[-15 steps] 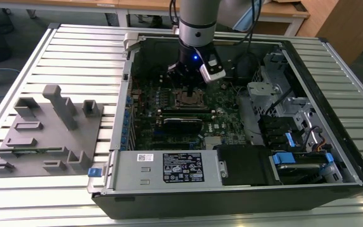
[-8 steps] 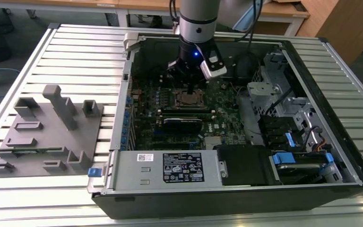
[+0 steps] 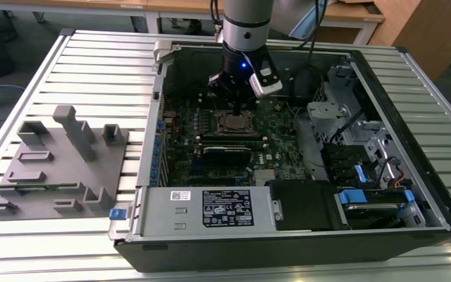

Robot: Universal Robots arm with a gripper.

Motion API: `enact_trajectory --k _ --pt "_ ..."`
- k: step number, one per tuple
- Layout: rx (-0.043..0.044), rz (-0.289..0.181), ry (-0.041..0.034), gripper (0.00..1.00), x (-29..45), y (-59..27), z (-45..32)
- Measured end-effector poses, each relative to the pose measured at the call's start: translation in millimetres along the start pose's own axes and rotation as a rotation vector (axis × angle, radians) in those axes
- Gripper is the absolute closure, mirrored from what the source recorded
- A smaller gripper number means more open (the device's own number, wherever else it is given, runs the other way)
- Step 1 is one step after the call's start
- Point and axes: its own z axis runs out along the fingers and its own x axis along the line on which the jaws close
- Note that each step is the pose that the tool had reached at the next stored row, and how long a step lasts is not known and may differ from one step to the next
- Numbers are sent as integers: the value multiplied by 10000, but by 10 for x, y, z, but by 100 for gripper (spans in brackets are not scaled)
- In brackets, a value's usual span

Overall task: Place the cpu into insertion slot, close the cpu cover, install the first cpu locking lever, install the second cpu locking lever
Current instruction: 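Install the first cpu locking lever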

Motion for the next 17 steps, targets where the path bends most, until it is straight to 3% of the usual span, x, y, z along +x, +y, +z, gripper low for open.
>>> enact_trajectory --k 10,17 --pt "3 0 1 90 9 -1 -2" --pt "1 0 0 90 118 -1 -4"
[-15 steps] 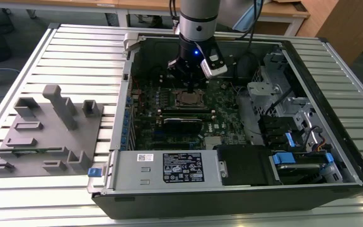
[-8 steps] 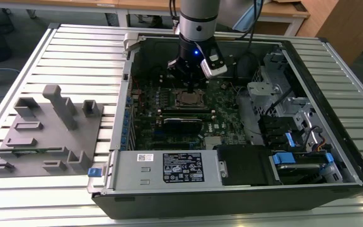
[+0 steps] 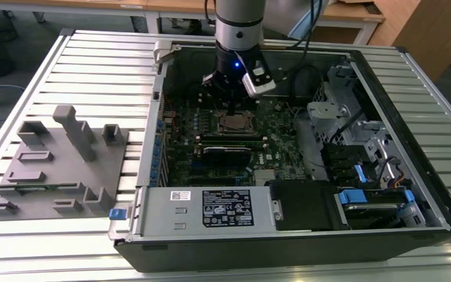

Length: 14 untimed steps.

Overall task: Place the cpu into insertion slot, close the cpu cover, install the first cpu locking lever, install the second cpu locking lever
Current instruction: 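Install the first cpu locking lever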

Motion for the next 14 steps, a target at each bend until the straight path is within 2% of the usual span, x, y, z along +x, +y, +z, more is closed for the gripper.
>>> enact_trajectory --k 6,14 --pt "-1 0 0 90 109 5 -2" --pt "1 0 1 90 118 4 -13"
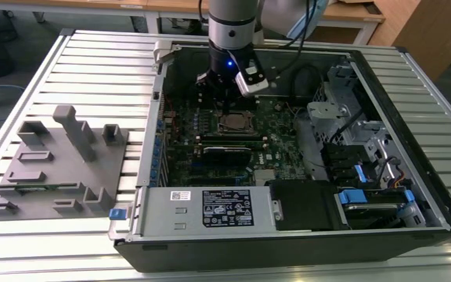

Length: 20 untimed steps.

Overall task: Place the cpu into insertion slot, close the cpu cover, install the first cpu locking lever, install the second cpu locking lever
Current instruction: 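Install the first cpu locking lever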

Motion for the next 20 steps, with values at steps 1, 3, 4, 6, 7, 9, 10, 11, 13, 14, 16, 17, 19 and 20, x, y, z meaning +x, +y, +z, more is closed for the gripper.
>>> enact_trajectory --k 1,3,4,6,7,9,10,11,13,14,16,17,19,20 --pt "-1 0 -1 90 0 0 -5" --pt "-1 0 -1 90 -1 1 -19" --pt "-1 0 -1 90 -1 1 -26" --pt "-1 0 -1 90 -2 1 -37" --pt "-3 0 -2 90 -2 1 -38" --pt "-5 0 -3 90 -2 1 -37" --pt "-3 1 -3 90 -2 1 -38" --pt "-2 0 -1 90 0 1 -39" --pt "-1 0 0 90 13 1 -39" --pt "-1 0 -1 90 23 2 -39" --pt "-1 0 -2 90 50 2 -38" --pt "-1 0 -2 90 66 2 -38" --pt "-1 0 -5 90 104 1 -37" --pt "-2 0 -7 90 126 0 -36"
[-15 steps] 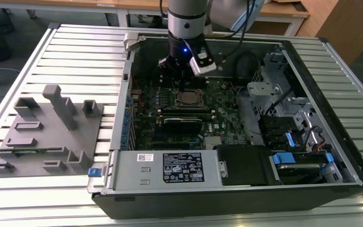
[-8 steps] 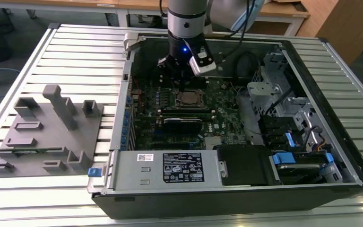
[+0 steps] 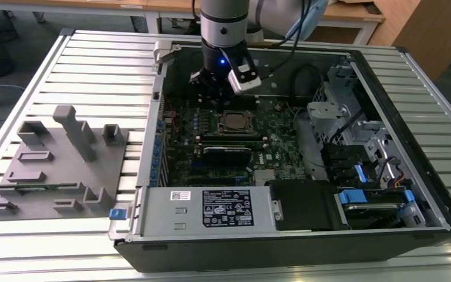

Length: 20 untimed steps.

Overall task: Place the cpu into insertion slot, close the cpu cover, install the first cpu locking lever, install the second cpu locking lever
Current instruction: 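Install the first cpu locking lever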

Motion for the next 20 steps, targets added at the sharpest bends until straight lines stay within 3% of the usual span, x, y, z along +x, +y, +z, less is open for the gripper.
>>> enact_trajectory --k 9,20 --pt "-1 1 -19 90 184 -10 2" --pt "-19 2 -20 90 190 -9 -32"
